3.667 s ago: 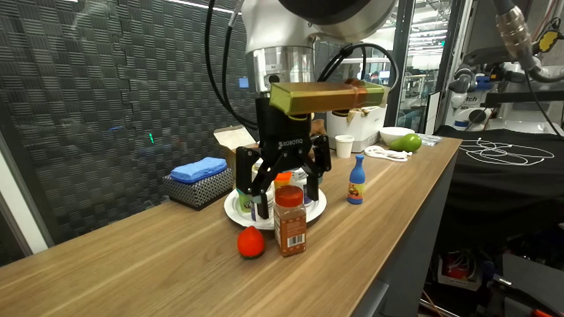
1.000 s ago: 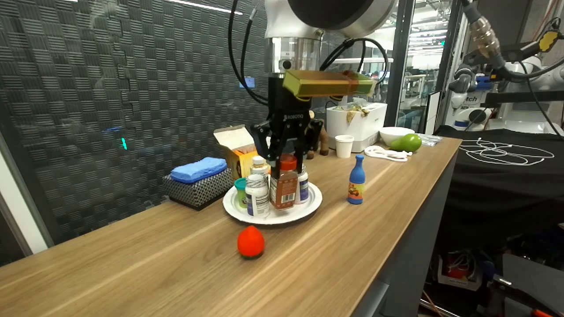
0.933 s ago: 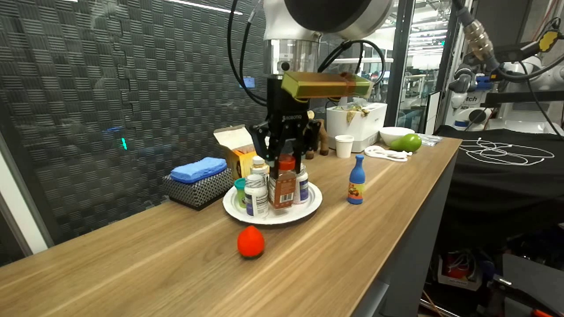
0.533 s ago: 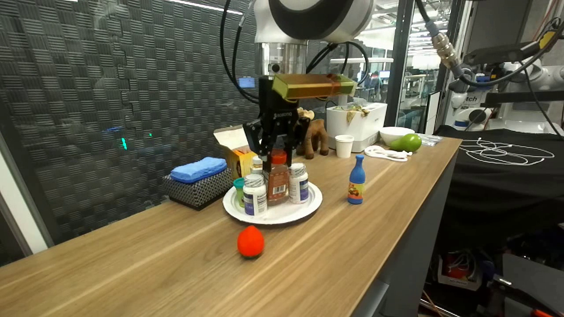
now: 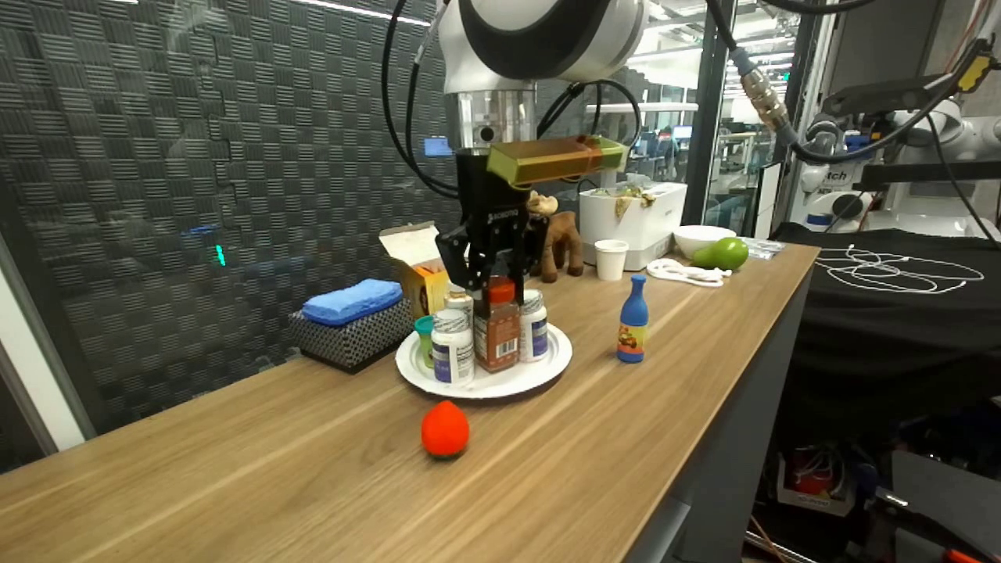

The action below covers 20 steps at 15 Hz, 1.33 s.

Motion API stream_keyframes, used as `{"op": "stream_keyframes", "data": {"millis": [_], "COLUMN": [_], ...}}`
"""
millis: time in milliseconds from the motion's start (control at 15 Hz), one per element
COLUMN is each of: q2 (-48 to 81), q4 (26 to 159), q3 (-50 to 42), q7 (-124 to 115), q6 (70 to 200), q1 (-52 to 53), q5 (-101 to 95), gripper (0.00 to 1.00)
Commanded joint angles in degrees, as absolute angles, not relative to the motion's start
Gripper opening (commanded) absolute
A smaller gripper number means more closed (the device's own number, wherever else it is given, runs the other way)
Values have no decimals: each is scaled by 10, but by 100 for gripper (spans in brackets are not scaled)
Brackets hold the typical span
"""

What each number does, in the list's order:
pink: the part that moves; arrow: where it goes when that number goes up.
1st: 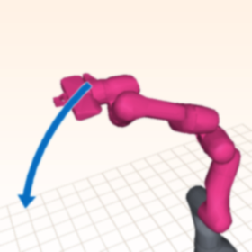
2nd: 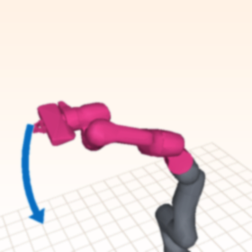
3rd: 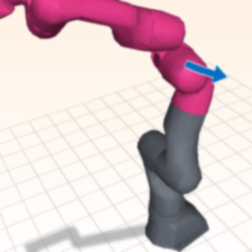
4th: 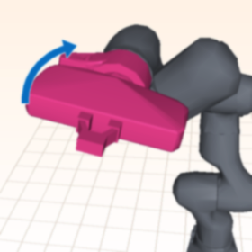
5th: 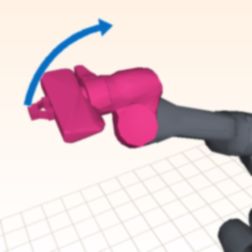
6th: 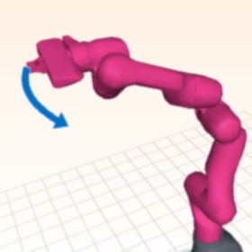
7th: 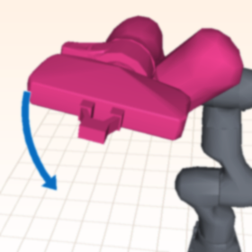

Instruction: Pick up all the objects surrounding the white plate and arrange them on the plate

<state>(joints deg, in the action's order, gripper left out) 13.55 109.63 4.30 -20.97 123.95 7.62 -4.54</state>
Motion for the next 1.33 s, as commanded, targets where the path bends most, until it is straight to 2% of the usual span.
{"op": "stream_keyframes", "data": {"millis": [0,1067,1133,1200,1267], "q2": [149,193,190,186,180], "q4": [1071,1020,1020,1021,1023], "q3": [41,31,30,30,28], "q7": [-196,-172,-172,-171,-171], "q6": [1243,1235,1234,1231,1227], "q1": [84,88,87,86,86], "q5": [-55,-85,-86,-82,-85], "gripper": [24,24,74,75,82]}}
